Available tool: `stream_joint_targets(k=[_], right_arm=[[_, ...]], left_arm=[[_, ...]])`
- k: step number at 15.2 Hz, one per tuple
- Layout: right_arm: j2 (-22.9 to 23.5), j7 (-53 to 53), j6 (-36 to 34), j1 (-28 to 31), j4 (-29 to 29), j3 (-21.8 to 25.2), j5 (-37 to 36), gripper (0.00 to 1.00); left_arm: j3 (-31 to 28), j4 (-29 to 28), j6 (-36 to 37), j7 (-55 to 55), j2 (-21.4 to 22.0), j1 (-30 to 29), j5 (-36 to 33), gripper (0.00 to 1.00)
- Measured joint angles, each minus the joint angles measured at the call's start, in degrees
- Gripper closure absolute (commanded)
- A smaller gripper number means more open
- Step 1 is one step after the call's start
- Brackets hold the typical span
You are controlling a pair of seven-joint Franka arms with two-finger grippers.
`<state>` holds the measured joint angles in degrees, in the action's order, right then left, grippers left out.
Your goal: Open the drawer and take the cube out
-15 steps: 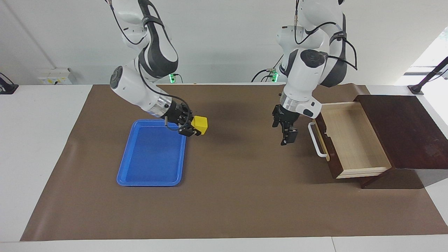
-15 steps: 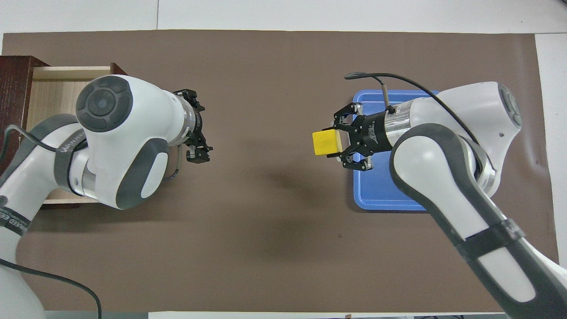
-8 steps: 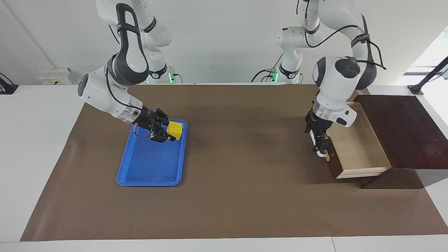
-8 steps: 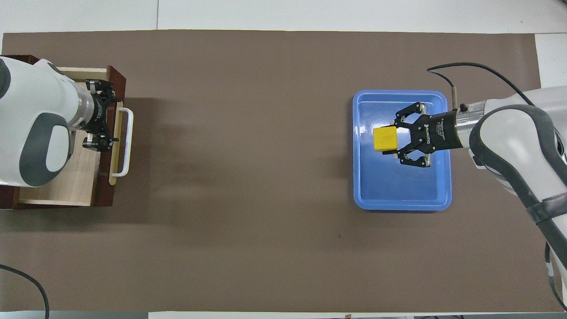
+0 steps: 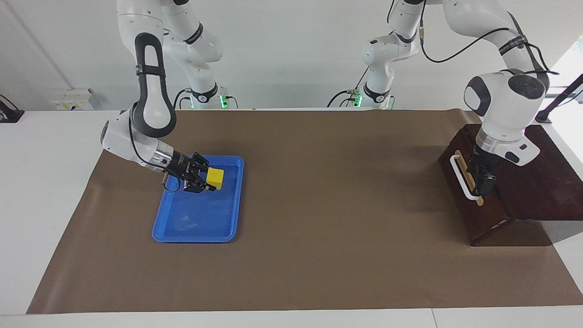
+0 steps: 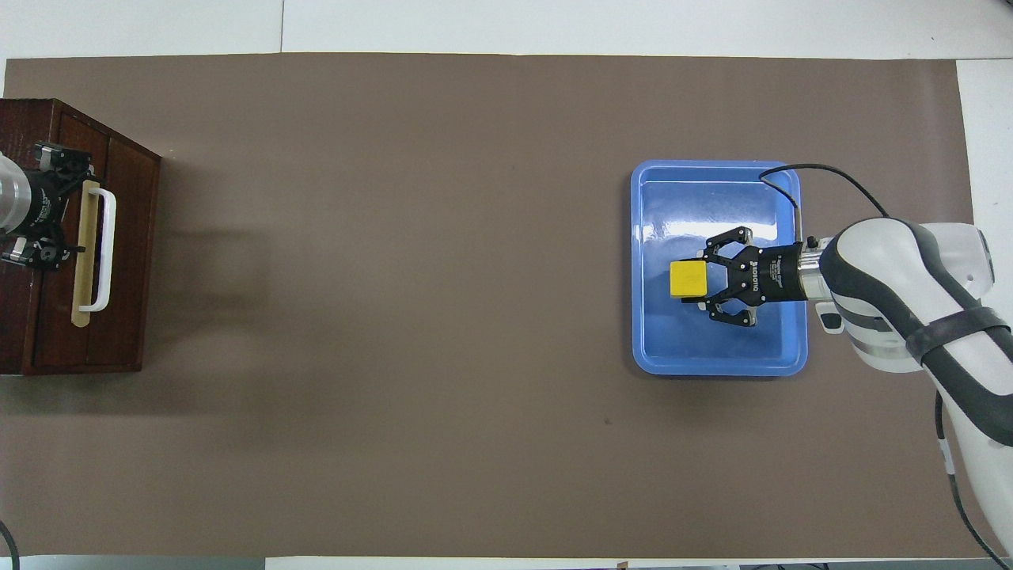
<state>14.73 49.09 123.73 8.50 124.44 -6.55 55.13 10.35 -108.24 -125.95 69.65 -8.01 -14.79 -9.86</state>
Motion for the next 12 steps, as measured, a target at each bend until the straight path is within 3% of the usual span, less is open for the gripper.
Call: stream_joint_targets(k=[6,9,12], right_arm=[[1.0,-1.9,3.1,-4.5,1.7,-0.2,2.7,1.00],[0.5,-4.9,3.1,-4.2,3.2,-0.1,3.5,1.00],[0.0,-5.4,3.1,-4.1,3.9,-0.1,3.5,1.00]], left_arm=[[1.4,0.6,0.8,-2.0,0.1,2.9,-0.1,0.00],[2.2,5.7,11.9,-9.0,1.0,8.2,-0.1,0.00],[3.0,12.6,26.2,-20.1,3.6,9.8,1.2,0.00]])
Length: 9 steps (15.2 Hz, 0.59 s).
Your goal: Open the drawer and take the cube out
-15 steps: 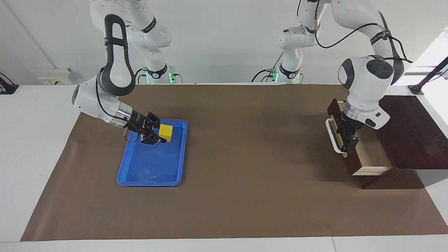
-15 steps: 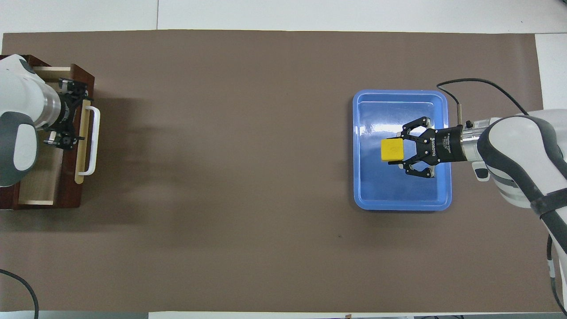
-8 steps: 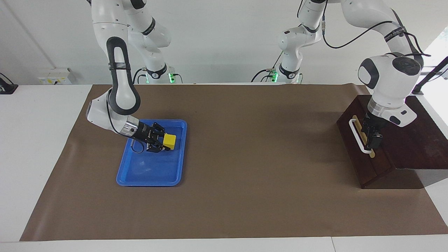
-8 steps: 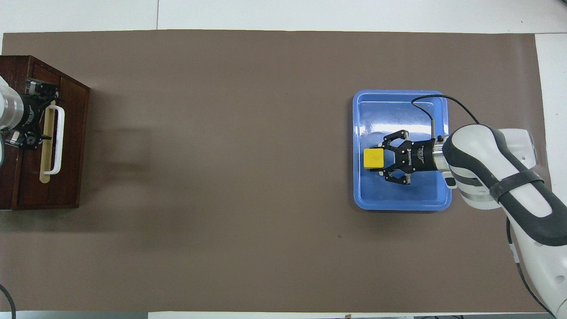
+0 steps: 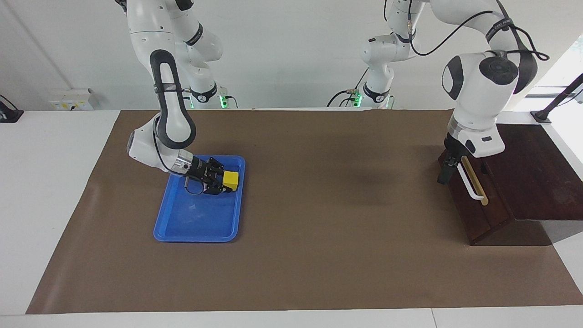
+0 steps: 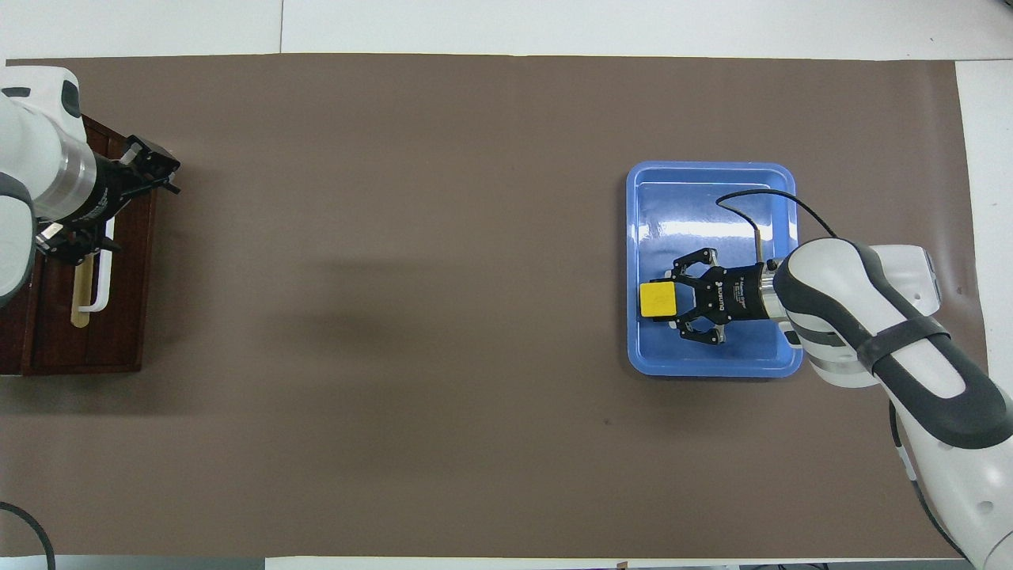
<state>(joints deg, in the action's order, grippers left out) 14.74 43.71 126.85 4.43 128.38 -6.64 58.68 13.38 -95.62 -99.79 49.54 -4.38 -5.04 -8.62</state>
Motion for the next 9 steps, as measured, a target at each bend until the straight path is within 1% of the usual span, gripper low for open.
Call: stream_joint_targets(k=[2,4,5,6,9], right_arm=[[-0.1,0.0,0.0,0.0,0.1,0.0,0.0,1.00],[-0.2,-0.3,0.0,0.0,0.3,0.0,0.0,1.00],[-0.3,-0.4,0.0,0.0,0.5,0.0,0.1,0.84],[-0.4,-0.4,0.0,0.0,0.6,0.0,0.1,0.01],[-0.5,-0.6,0.1,0.0,1.1,0.0,0.1,0.00]], left_arm=[[0.1,2.7,7.1,-10.2,1.5,0.0,0.7,0.00],[0.2,3.6,10.5,-19.9,2.3,0.1,3.1,0.00],[0.3,3.6,11.4,-23.7,2.4,0.1,4.9,0.00],[0.5,3.6,13.0,-26.6,2.4,0.2,6.0,0.00],[0.6,3.6,16.6,-33.1,2.4,0.6,6.8,0.00]])
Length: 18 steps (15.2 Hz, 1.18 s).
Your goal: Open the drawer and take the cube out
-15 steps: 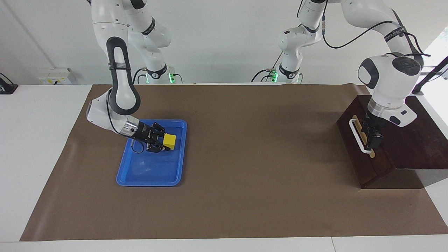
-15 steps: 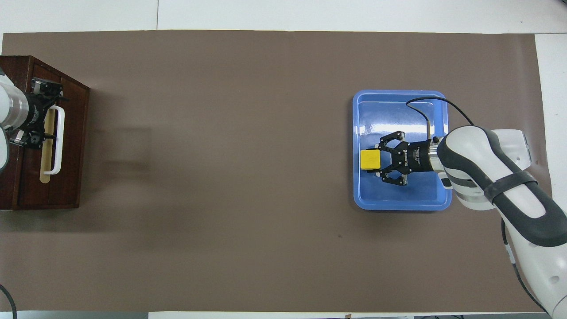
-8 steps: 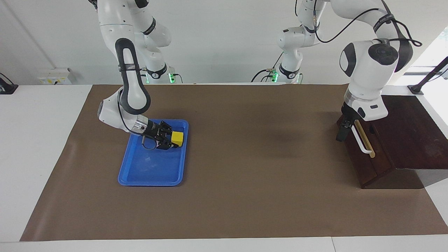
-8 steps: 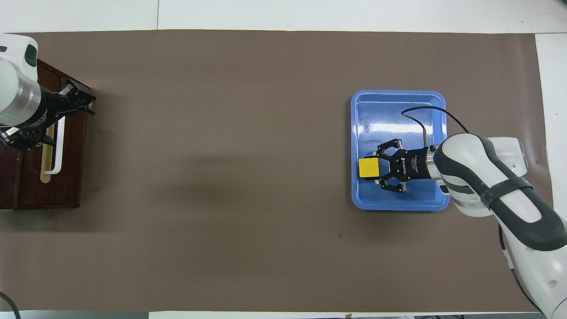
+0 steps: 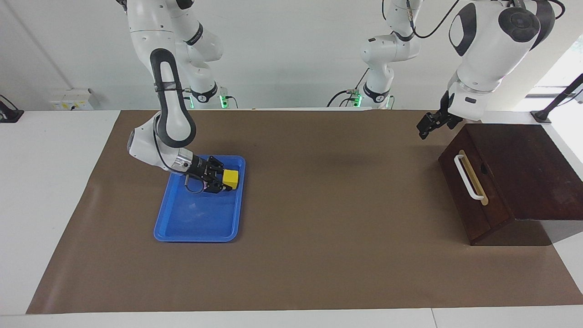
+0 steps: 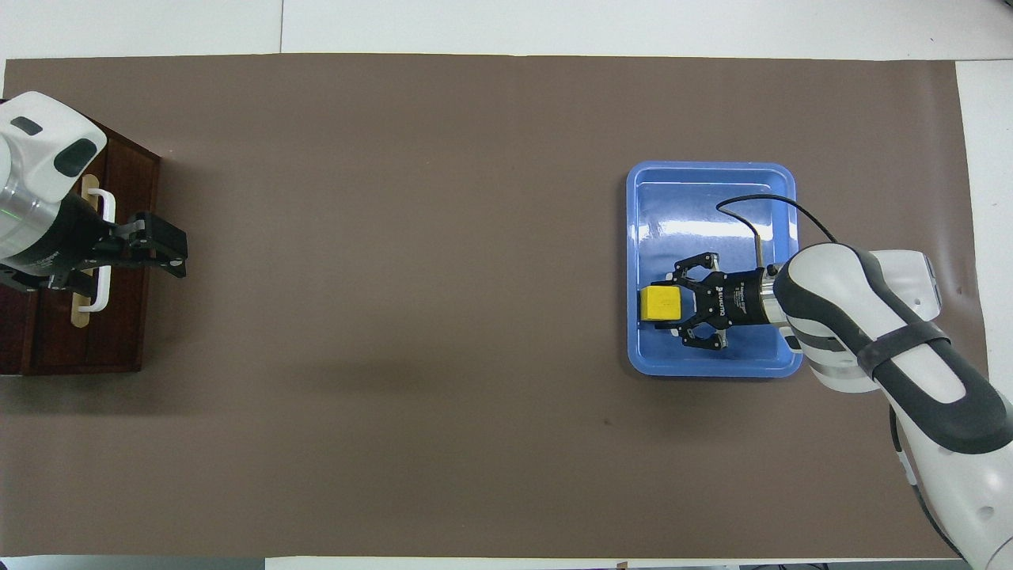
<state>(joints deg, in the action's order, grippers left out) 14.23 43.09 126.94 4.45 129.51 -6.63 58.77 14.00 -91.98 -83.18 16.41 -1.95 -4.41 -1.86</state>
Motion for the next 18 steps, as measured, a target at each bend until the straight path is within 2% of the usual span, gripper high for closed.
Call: stream_joint_targets(k=[5,8,11,14,16,18], right_arm=[[-0.1,0.2,0.1,0.0,-0.2,0.1,0.0,0.00],[-1.8,2.8,-1.0,0.0,-2.6,0.1,-1.4,0.00],[-6.7,6.4,-5.8,0.1,-7.6,0.2,-13.2,0.00],[-10.5,5.0,-16.5,1.2,-16.2,0.3,-28.0,0.00],[-11.4,-3.0,-23.2,1.8,-22.7,0.4,-37.5,0.00],[-11.6,-14.9,-26.7,2.1,-27.4,0.5,-44.6,0.00]], left_arm=[[-0.3,0.0,1.1,-3.3,0.1,1.1,0.0,0.00],[-0.6,0.0,1.3,-4.9,0.2,1.8,0.0,0.00],[-1.4,0.0,1.3,-5.2,0.3,2.1,0.0,0.00],[-2.7,0.0,1.3,-5.2,0.3,2.2,0.0,0.00],[-2.8,0.0,1.3,-5.2,0.4,2.2,0.0,0.00],[-2.8,0.0,1.3,-5.3,0.5,2.2,0.0,0.00]])
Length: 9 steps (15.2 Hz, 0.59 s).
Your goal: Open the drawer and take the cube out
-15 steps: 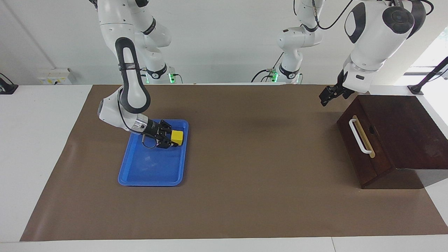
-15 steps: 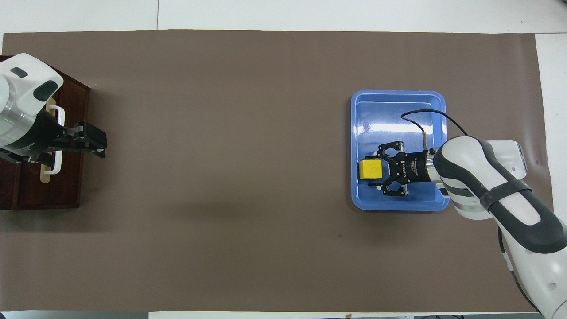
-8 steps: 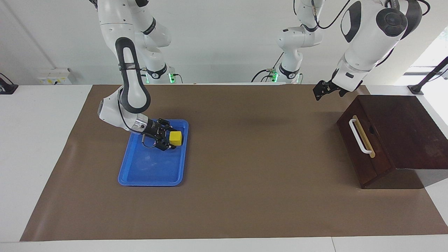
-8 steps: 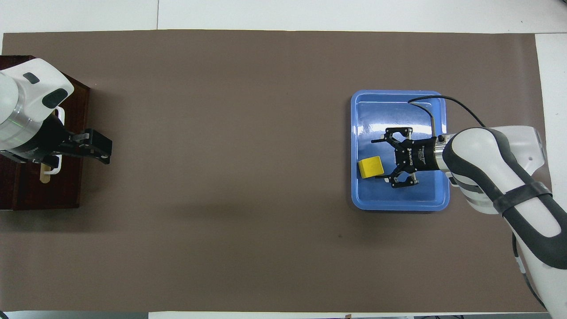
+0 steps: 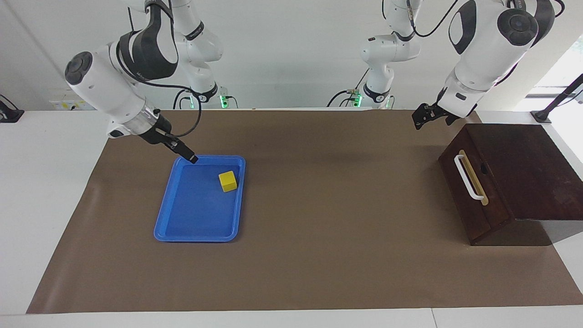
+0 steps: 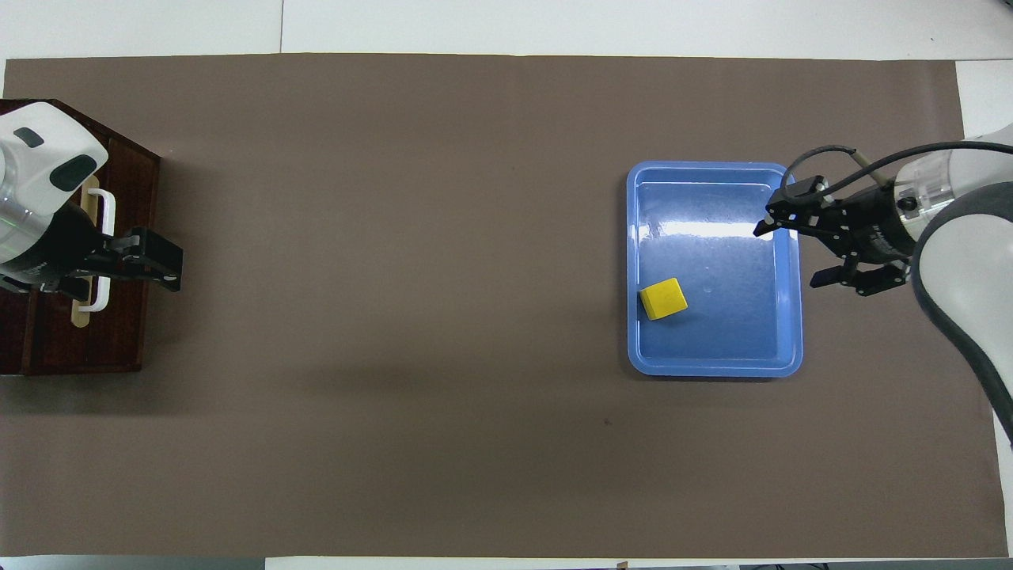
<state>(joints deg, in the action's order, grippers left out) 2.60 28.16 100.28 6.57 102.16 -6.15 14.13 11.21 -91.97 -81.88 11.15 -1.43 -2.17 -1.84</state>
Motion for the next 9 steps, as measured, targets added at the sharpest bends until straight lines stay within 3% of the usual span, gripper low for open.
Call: stream_joint_targets(k=[5,9], right_arm=[[-2.1,-29.8,-1.2,0.5,-4.7,0.0,-12.8,0.00],[-3.6,-33.3,-13.0,0.5,-10.0,0.0,-14.7,0.00]], left_arm=[[-0.5,0.0,0.0,0.0,0.4,0.0,0.0,0.00],[-0.8,0.0,0.0,0.0,0.8,0.0,0.0,0.00]])
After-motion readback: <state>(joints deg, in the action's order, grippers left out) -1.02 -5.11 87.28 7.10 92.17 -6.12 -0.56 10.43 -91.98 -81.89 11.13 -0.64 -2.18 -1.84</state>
